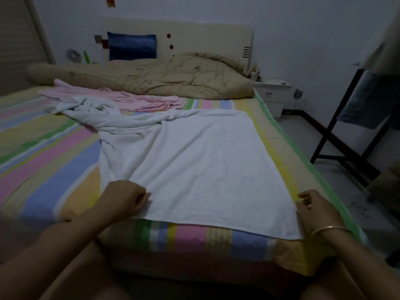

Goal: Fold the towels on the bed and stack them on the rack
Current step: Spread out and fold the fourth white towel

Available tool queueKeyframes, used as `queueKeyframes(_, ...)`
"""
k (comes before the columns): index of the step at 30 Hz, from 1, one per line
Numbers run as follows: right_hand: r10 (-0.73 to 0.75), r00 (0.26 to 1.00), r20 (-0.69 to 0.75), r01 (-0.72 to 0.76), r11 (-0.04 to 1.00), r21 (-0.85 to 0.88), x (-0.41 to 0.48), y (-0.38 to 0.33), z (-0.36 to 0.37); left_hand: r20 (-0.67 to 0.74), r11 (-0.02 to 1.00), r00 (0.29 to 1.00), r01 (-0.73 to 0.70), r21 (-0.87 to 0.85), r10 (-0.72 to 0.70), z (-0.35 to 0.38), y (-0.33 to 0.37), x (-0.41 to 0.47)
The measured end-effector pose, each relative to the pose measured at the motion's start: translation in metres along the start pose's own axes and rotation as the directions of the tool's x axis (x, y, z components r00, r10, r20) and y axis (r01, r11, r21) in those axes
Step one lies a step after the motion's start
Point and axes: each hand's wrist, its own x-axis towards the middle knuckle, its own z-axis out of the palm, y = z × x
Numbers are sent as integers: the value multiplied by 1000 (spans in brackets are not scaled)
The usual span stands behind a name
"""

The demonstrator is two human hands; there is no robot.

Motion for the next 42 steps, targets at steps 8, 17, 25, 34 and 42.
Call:
queueKeyframes(8,138,986,97,-137,990,-12,7,-12,16,193,985,981,36,-171,-2,44,55,26)
queueKeyframes(17,-136,991,-10,123,921,-370,13,-39,30,429,971,903,125,-204,-26,46,57,42)
queueKeyframes(25,-209,925,317,312,894,-321,40,-130,120,360,969,931,147,-198,-68,75,54,120)
queueKeyframes(34,-262,907,329,355,897,-264,172,-205,190,346,959,933,185,-217,-101,145,-9,226)
queueKeyframes(42,-372,902,221,410,898,-161,290,-279,237,153,811,910,414,-413,-387,197,-103,334)
